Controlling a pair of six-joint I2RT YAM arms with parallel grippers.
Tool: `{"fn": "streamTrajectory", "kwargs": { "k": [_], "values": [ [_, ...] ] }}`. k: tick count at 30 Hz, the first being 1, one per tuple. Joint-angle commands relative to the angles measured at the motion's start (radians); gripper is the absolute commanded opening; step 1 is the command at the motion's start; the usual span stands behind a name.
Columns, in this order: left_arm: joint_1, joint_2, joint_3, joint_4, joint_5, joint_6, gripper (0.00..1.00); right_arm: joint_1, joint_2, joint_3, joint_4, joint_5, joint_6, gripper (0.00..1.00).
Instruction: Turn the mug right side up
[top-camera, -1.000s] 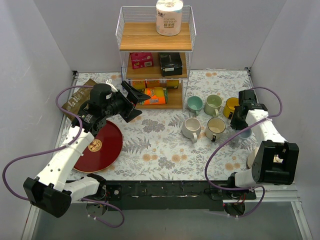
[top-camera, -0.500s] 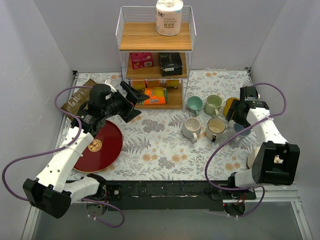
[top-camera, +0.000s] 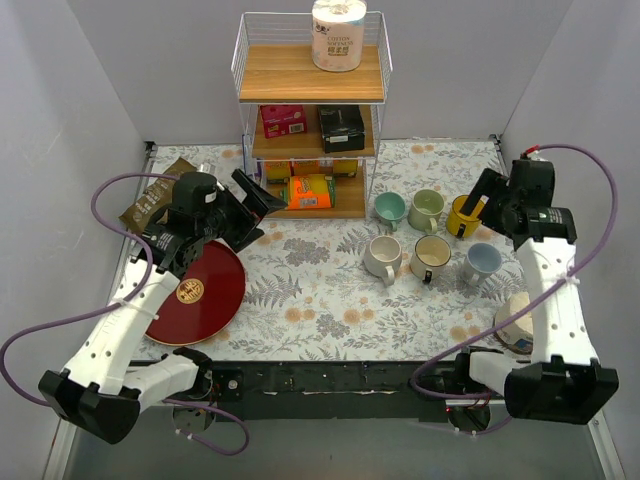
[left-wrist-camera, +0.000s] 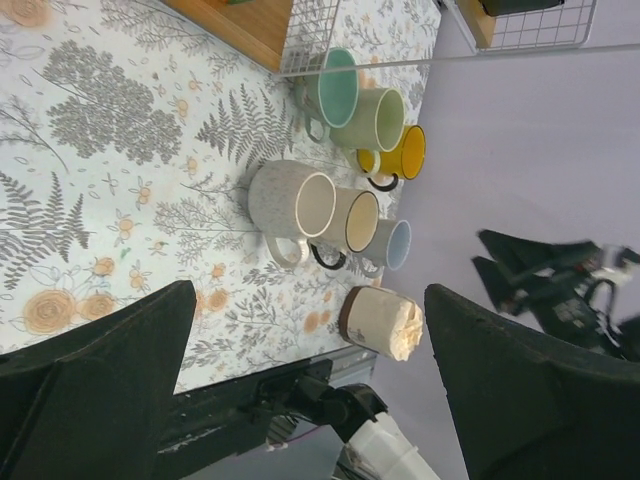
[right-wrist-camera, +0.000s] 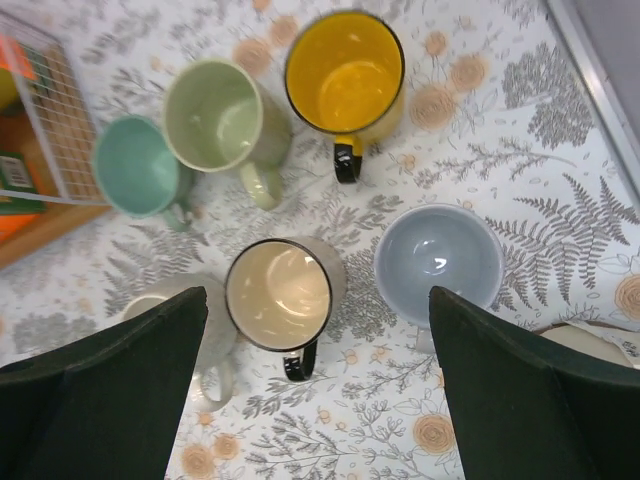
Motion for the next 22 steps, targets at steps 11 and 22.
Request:
{"fn": "streamTrajectory", "kwargs": {
  "k": [11,22],
  "values": [
    [0.003,0.001,0.139,-0.145,-0.117,0.137,0.98,-0.004,-0.219,0.448,-0.237,0.121,0.001,0.99],
    [0.003,0.027,0.179,-0.151,-0.149,0.166,0.98,-0.004,-0.233,0.513,-0.241,0.121,0.003,0.99]
  ]
}}
